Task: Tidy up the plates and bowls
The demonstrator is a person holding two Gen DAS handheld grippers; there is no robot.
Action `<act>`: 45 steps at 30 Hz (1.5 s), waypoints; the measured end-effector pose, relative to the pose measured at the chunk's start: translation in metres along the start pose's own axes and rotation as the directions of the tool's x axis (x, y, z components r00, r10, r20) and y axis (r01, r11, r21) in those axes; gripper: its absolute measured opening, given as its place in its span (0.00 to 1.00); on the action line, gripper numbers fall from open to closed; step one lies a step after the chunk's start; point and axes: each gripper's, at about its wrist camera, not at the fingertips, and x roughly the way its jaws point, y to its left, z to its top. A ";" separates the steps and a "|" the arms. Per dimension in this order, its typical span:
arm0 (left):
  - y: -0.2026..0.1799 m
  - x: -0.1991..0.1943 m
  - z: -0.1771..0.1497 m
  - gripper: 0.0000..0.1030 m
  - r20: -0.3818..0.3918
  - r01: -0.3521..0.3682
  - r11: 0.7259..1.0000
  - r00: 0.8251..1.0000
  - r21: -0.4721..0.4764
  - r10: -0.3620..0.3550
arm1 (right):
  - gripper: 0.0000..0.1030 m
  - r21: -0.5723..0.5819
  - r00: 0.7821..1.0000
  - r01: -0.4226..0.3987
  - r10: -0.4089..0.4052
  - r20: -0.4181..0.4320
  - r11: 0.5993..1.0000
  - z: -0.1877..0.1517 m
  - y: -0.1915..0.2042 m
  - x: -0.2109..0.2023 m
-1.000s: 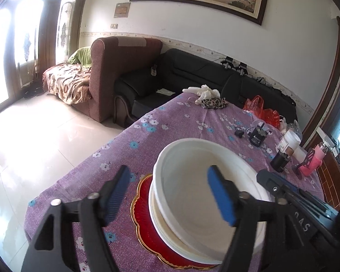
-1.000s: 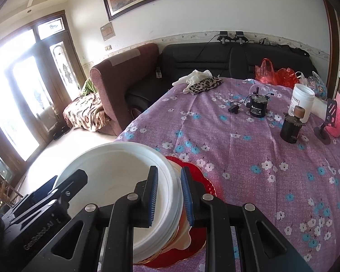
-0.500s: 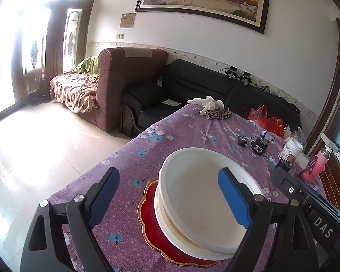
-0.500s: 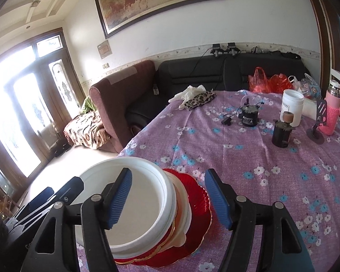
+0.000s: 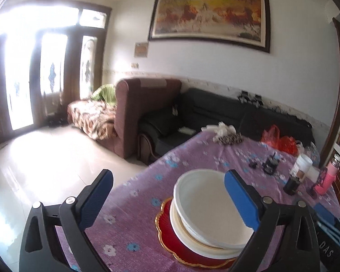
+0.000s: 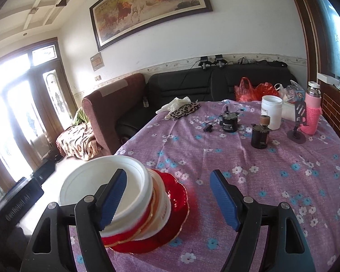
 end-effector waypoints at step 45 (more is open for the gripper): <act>-0.050 -0.010 -0.057 1.00 -0.170 0.147 0.975 0.978 0.168 -0.119 | 0.86 -0.161 0.989 0.006 -0.030 -0.146 0.987 -0.088 0.003 0.000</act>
